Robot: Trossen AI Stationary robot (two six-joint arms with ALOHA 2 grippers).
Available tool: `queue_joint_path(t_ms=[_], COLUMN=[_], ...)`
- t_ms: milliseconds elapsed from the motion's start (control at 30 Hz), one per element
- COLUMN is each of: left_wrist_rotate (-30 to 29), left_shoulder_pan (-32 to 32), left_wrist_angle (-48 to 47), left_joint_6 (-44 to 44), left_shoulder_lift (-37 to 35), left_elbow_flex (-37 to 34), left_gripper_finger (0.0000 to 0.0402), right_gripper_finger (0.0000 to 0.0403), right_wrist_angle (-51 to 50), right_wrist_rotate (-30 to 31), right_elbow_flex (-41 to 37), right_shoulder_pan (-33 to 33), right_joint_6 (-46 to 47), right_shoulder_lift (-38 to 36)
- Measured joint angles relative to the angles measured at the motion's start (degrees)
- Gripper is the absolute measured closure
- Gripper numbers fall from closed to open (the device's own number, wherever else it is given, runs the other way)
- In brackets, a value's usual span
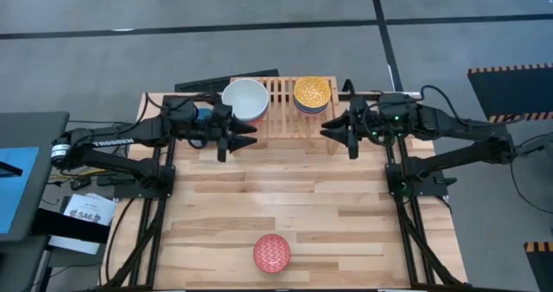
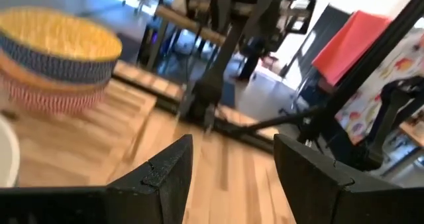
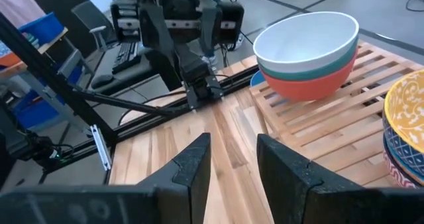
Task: Place and stack bowls onto a shelf
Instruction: Stack the large blue bowl on top of the large white bowl on the shelf
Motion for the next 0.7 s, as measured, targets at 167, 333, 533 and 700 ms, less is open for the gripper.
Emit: queue_joint_path(t_ms=[167,333,533,700], left_wrist_rotate=[2.49,2.04,-18.9,-17.38], left_shoulder_pan=[-0.07,-2.45,-2.74,1.08], left_wrist_angle=[-9.96,-39.83,-73.92,-72.57], left_joint_6=[-4.59,-7.94,-24.09,-21.18], left_shoulder_lift=[-2.56,-7.97,-7.01,-5.01], left_elbow_flex=[0.31,4.68,4.85,-3.65], left_gripper_finger=[0.0207,0.0207,0.0207,0.0207], right_gripper_finger=[0.0253,0.0253,0.0253,0.0253], right_wrist_angle=[-0.03,-0.77,-1.21,-1.1], right_wrist_rotate=[-0.05,-0.08,-0.07,-0.06], right_elbow_flex=[0.0,0.0,0.02,0.09], right_shoulder_pan=[0.0,-0.01,-0.05,-0.05], right_joint_6=[0.63,0.55,0.42,0.43], right_shoulder_lift=[-0.2,-0.66,-0.12,0.76])
